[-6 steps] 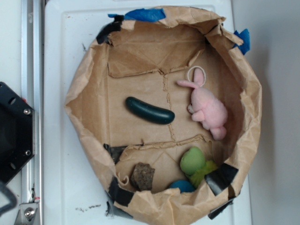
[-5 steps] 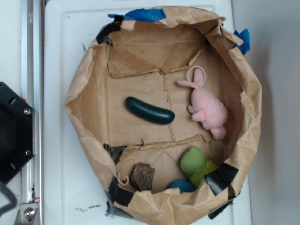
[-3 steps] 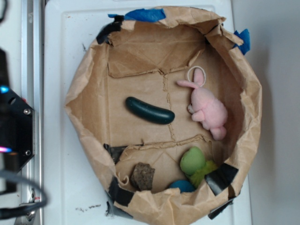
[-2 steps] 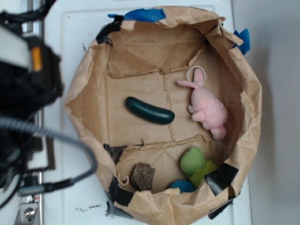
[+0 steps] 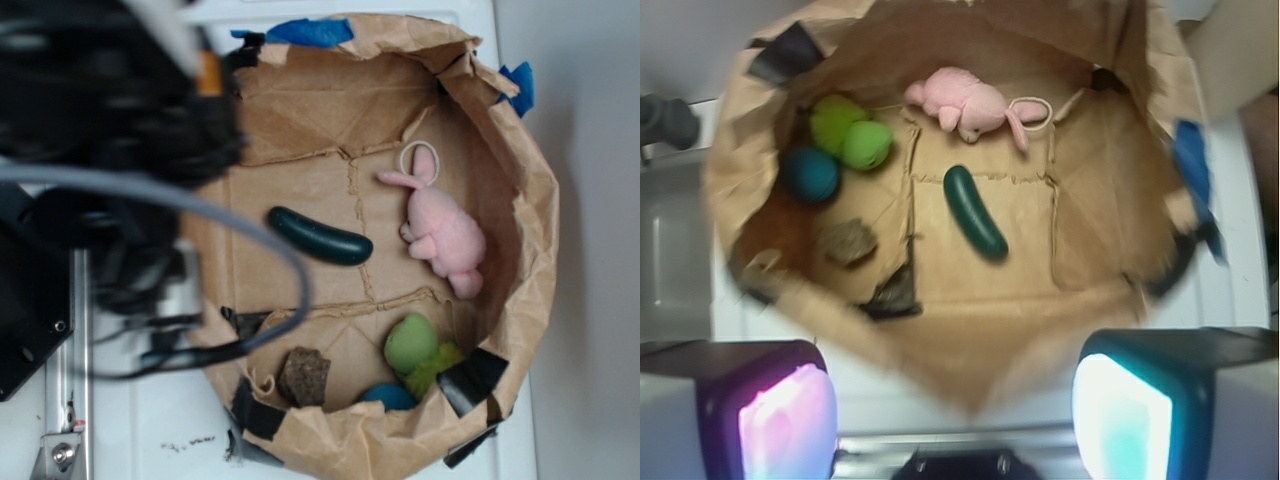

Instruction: Grab the rock.

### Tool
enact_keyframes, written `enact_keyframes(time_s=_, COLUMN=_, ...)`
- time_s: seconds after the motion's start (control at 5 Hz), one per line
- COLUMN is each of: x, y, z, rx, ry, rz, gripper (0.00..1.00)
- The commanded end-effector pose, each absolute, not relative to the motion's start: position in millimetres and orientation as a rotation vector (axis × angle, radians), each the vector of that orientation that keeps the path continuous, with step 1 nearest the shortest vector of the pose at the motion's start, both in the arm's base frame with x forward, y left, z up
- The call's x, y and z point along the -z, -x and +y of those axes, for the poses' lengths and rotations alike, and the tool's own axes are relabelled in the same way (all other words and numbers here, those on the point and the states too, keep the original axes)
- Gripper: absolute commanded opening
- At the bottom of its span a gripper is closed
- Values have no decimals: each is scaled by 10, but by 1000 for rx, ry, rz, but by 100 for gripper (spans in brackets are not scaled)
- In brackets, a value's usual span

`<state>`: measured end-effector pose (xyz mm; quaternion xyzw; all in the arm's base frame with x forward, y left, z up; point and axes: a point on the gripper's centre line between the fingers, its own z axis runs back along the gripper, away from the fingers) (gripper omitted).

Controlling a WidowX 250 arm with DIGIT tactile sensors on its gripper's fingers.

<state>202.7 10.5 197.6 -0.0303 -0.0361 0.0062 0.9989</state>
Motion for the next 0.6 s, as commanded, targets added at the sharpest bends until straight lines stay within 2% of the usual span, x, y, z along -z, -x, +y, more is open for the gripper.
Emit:
enact_keyframes(time_s=0.0, x=-1615, y=-2318, z=-143, rx=141, ry=82, rz=-89, gripper=100)
enact_keyframes(time_s=0.2, x=-1322, y=-2342, z=-336, rx=245, ry=45, rz=-69, gripper=100)
enact_keyframes(time_s=0.4, x=-1172, y=-2419, z=-360, rx=270, ry=66, rz=-52, gripper=100)
